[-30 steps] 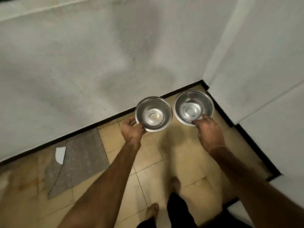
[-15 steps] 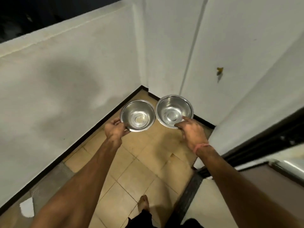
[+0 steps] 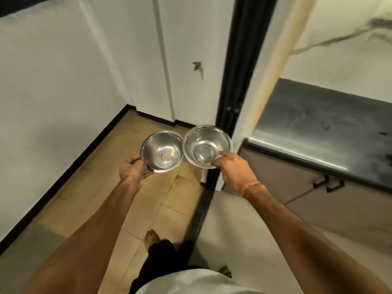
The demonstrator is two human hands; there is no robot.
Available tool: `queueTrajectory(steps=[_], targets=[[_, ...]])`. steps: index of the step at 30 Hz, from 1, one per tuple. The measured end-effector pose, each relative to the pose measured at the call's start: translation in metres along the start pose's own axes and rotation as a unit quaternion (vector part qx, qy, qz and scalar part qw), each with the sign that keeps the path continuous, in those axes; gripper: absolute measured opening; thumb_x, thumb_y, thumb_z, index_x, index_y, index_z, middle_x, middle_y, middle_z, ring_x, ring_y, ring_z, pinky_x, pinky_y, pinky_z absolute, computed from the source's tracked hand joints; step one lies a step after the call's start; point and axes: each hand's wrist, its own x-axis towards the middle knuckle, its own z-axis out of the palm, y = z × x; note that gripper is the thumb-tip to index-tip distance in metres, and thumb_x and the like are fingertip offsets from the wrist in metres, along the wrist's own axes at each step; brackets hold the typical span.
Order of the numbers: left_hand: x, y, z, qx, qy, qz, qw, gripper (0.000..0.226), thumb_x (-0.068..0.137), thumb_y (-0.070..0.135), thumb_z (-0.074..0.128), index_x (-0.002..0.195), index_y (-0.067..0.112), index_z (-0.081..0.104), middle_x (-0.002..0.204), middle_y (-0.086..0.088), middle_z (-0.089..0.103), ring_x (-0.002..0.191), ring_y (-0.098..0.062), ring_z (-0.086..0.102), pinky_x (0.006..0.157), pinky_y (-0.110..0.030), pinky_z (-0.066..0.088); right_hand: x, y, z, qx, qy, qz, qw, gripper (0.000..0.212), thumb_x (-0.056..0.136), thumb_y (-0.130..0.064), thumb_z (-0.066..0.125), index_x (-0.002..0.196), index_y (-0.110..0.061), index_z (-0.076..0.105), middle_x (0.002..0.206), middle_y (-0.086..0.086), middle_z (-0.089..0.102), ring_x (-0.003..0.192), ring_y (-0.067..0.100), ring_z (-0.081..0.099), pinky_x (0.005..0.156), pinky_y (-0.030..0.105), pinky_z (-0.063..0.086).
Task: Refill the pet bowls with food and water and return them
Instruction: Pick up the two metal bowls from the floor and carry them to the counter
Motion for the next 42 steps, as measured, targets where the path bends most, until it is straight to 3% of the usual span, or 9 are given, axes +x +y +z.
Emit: queueTrajectory(steps=[3,8,12,16,22,24,28,35,42], targets=[[-0.04,-0.031,0.045,0.041,-0.04,0.0,0.998,0.036,0.081,-0.018,0.077,0.103,0.008,0.065,0.093,-0.013,0.069,0.078,-0.03,0.071,0.072,-0.046,0.069,-0.069,0.043,-0.014,-0.002,-0.002,0.033,0.999,0.048,0.075,0.004,0.065,0.113,-0.021,0.082,0.113,0.001,0.081,0.126,0.03,0.068,0.108,0.041,0.056],[-0.094,-0.065,0.133,0.085,-0.131,-0.013,0.988,0.033,0.087,-0.016,0.073,0.113,0.003,0.068,0.103,-0.02,0.072,0.082,-0.029,0.074,0.051,-0.027,0.064,-0.177,0.123,-0.032,-0.028,0.049,0.147,0.988,0.032,0.084,-0.005,0.079,0.11,-0.023,0.083,0.111,-0.004,0.081,0.124,0.024,0.069,0.11,0.034,0.051],[-0.133,-0.082,0.219,0.126,-0.19,0.006,0.974,0.045,0.089,-0.014,0.073,0.129,0.006,0.07,0.116,-0.018,0.074,0.098,-0.031,0.075,0.065,-0.034,0.069,-0.243,0.172,-0.065,-0.068,0.079,0.241,0.965,0.032,0.085,-0.007,0.081,0.112,-0.026,0.083,0.114,-0.008,0.08,0.126,0.019,0.067,0.112,0.032,0.049],[-0.164,-0.097,0.298,0.144,-0.233,0.01,0.962,0.051,0.086,-0.012,0.077,0.134,0.004,0.07,0.108,-0.016,0.073,0.086,-0.024,0.074,0.051,-0.029,0.064,-0.275,0.204,-0.1,-0.089,0.094,0.297,0.946,0.027,0.087,-0.005,0.082,0.108,-0.022,0.083,0.109,-0.004,0.081,0.118,0.022,0.07,0.106,0.037,0.055],[-0.22,-0.115,0.445,0.158,-0.329,0.016,0.931,0.045,0.088,-0.012,0.074,0.131,0.0,0.069,0.1,-0.014,0.072,0.084,-0.022,0.072,0.054,-0.032,0.065,-0.312,0.289,-0.137,-0.113,0.121,0.382,0.909,0.019,0.096,-0.009,0.076,0.111,-0.02,0.082,0.113,0.001,0.081,0.125,0.026,0.068,0.11,0.043,0.054],[-0.229,-0.121,0.48,0.159,-0.331,0.02,0.93,0.045,0.087,-0.012,0.075,0.13,-0.001,0.068,0.107,-0.016,0.074,0.091,-0.027,0.074,0.061,-0.037,0.068,-0.315,0.314,-0.145,-0.117,0.112,0.404,0.9,0.021,0.096,-0.005,0.075,0.111,-0.018,0.082,0.113,0.003,0.08,0.127,0.029,0.066,0.109,0.046,0.055],[-0.236,-0.132,0.556,0.159,-0.32,0.016,0.934,0.043,0.086,-0.011,0.076,0.126,0.001,0.071,0.107,-0.017,0.076,0.077,-0.021,0.074,0.059,-0.035,0.068,-0.307,0.384,-0.153,-0.098,0.109,0.443,0.884,0.039,0.087,0.012,0.067,0.113,-0.014,0.081,0.112,0.006,0.078,0.123,0.033,0.064,0.107,0.049,0.054],[-0.243,-0.148,0.653,0.147,-0.278,-0.007,0.949,0.042,0.087,-0.013,0.076,0.126,0.002,0.07,0.113,-0.018,0.076,0.08,-0.021,0.075,0.051,-0.029,0.065,-0.292,0.488,-0.143,-0.008,0.096,0.505,0.858,0.041,0.098,0.005,0.061,0.126,-0.019,0.079,0.148,0.012,0.064,0.142,0.032,0.054,0.122,0.047,0.044],[-0.245,-0.175,0.701,0.164,-0.217,-0.027,0.962,0.041,0.086,-0.011,0.077,0.123,0.006,0.072,0.11,-0.016,0.077,0.085,-0.023,0.078,0.059,-0.034,0.067,-0.289,0.56,-0.131,0.055,0.06,0.505,0.859,0.028,0.105,-0.006,0.062,0.124,-0.015,0.081,0.154,0.011,0.059,0.144,0.033,0.053,0.124,0.043,0.038]])
